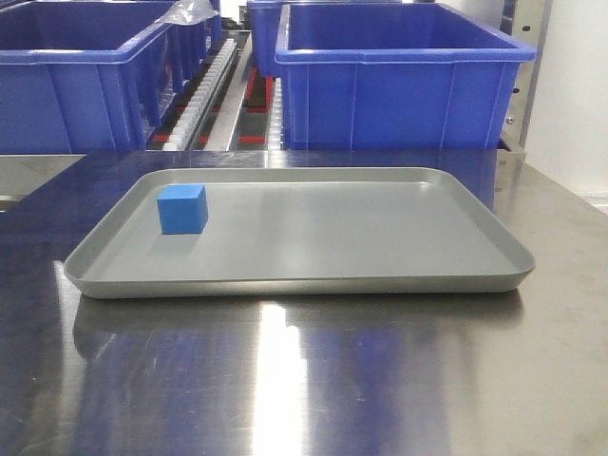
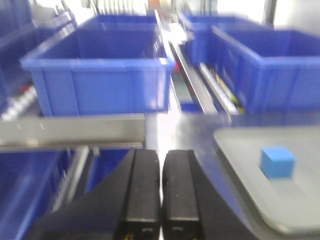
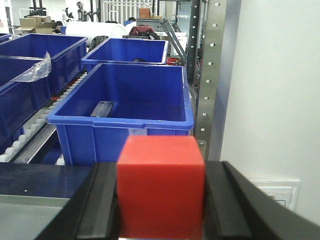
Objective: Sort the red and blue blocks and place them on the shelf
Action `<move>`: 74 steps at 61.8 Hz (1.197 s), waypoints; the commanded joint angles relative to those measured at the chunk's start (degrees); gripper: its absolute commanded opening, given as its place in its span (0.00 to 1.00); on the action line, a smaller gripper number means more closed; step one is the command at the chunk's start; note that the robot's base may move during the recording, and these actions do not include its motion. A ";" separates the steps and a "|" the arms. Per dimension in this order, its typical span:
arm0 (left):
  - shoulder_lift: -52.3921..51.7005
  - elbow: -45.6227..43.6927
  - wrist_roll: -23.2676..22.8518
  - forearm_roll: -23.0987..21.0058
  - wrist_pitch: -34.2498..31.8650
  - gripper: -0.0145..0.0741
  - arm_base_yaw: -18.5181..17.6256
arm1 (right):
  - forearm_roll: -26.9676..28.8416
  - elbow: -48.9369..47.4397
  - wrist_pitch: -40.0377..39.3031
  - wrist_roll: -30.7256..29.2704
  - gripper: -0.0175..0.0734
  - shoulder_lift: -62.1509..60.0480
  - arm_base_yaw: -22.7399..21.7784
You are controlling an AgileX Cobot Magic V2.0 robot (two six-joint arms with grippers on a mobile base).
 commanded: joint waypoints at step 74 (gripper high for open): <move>76.56 -59.57 -21.73 2.39 43.08 0.31 -18.18 | -0.11 -1.66 -5.05 -0.28 0.25 0.34 -0.40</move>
